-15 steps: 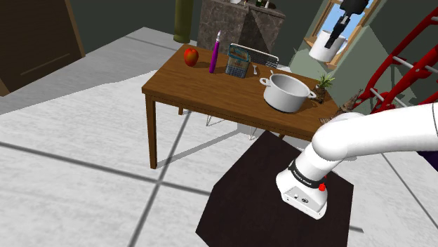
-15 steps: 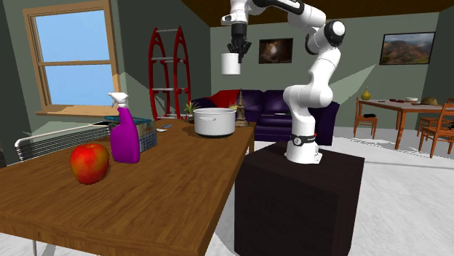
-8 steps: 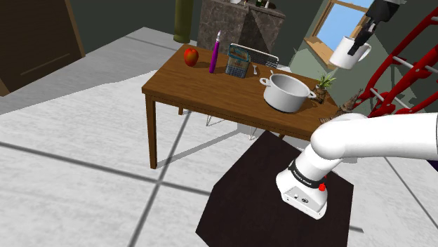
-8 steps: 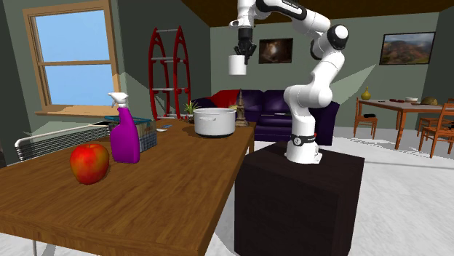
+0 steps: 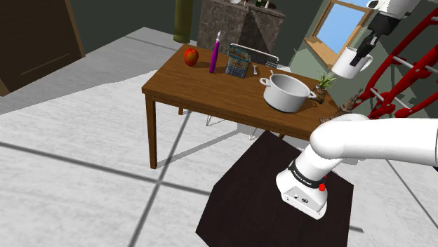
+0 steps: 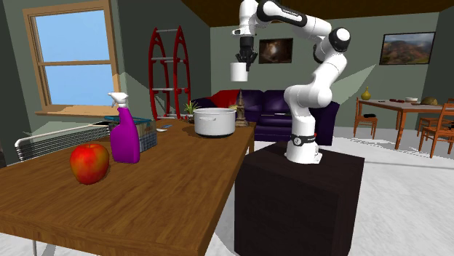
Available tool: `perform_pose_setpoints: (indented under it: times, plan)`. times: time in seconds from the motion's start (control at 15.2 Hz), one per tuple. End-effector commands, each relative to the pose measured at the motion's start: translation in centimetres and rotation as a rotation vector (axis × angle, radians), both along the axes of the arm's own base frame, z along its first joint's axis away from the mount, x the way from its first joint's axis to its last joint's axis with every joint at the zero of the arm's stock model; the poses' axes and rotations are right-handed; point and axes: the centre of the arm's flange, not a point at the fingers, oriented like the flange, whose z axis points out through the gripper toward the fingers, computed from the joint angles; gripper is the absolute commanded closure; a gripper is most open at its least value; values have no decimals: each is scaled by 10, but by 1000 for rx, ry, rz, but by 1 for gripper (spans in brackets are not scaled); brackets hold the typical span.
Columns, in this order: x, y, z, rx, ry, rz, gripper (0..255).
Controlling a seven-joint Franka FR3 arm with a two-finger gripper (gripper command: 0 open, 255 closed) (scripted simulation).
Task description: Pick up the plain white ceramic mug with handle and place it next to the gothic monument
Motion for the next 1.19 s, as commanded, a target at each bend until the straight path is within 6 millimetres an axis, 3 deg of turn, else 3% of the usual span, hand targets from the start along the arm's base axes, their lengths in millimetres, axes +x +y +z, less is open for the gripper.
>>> perform_pose_setpoints:
  times: [0.0,1.12]
  plan:
    - [0,0,-10,-1,0,0,255]
    - [0,0,-100,-1,0,0,255]
